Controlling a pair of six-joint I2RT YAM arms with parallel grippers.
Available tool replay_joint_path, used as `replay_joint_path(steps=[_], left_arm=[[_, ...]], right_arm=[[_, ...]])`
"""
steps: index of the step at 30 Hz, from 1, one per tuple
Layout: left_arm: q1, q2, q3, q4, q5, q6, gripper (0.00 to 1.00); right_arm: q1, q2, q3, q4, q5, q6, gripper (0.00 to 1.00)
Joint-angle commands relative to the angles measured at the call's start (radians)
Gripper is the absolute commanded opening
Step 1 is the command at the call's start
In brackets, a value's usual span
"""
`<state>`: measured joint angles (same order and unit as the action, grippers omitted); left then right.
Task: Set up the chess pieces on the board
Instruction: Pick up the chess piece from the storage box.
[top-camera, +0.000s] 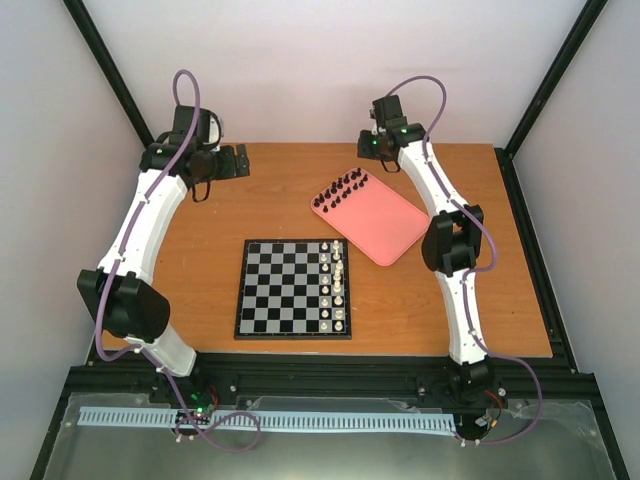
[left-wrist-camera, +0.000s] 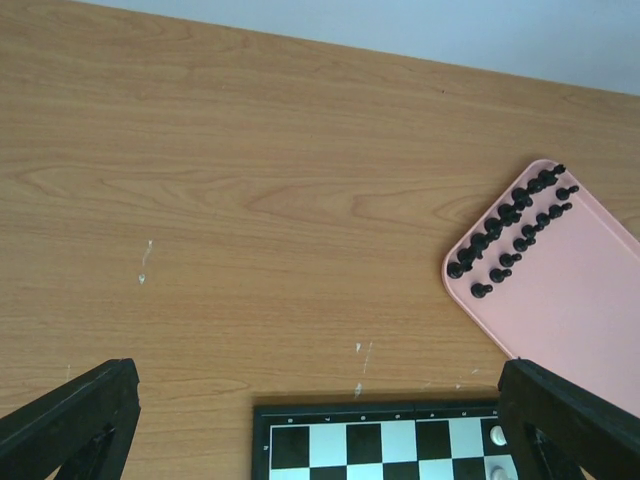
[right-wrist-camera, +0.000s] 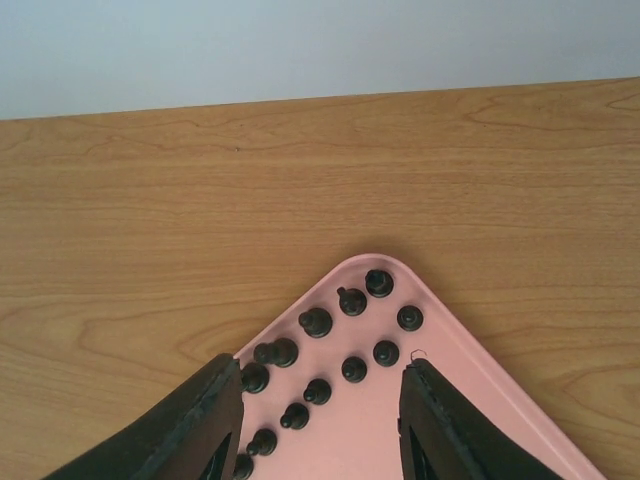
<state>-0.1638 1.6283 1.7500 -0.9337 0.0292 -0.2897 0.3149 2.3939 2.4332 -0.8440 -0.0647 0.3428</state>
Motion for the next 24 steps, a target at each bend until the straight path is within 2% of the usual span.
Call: replay_joint_path(steps=[1, 4, 10, 15, 22, 24], left_arm=[[-0.003, 0.001, -0.013, 0.001, 0.023, 0.009, 1.0], [-0.01, 0.013, -0.011, -0.002, 0.03, 0.014, 1.0], [-0.087, 0.082, 0.04, -0.018, 0.04, 0.069, 0.99], [-0.174, 0.189, 0.108, -0.049, 0.066, 0.17, 0.83], [-0.2, 0.295, 0.101, -0.007, 0.12, 0.231, 0.49], [-0.209, 0.331, 0.107, 0.007, 0.141, 0.257, 0.52]], right_arm=[[-0.02, 0.033, 0.075, 0.022, -0.049, 0.013, 0.5], [-0.03, 0.058, 0.078, 0.027, -0.064, 0.025, 0.47], [-0.053, 0.076, 0.078, 0.005, -0.071, 0.051, 0.52], [-0.069, 0.024, 0.064, -0.029, -0.075, 0.045, 0.55], [-0.114, -0.089, -0.095, -0.063, -0.061, 0.0, 0.57], [-0.123, -0.118, -0.147, -0.058, -0.054, -0.014, 0.58]])
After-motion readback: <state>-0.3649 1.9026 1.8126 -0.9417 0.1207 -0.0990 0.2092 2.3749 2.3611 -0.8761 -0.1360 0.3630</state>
